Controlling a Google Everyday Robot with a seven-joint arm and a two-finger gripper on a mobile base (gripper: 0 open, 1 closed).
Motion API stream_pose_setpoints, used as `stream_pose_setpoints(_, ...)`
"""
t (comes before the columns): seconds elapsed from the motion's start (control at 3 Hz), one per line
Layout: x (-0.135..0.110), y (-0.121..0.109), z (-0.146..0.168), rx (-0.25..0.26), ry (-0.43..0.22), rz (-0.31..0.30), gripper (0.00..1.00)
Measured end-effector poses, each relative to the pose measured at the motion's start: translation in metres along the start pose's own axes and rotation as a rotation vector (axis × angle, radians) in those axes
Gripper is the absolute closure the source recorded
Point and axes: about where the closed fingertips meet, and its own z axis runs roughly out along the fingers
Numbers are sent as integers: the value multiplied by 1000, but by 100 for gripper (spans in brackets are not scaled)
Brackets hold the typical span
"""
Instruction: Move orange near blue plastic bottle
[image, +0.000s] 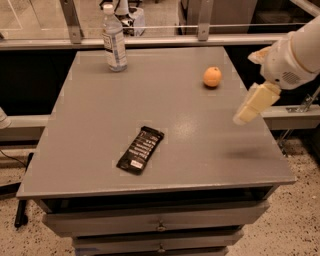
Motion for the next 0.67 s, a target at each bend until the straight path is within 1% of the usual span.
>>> stream_pose_setpoints(0.33,-3,-44,43,32,-148,74,0)
stream_pose_setpoints(0.67,-7,-83,78,48,-309,178,0)
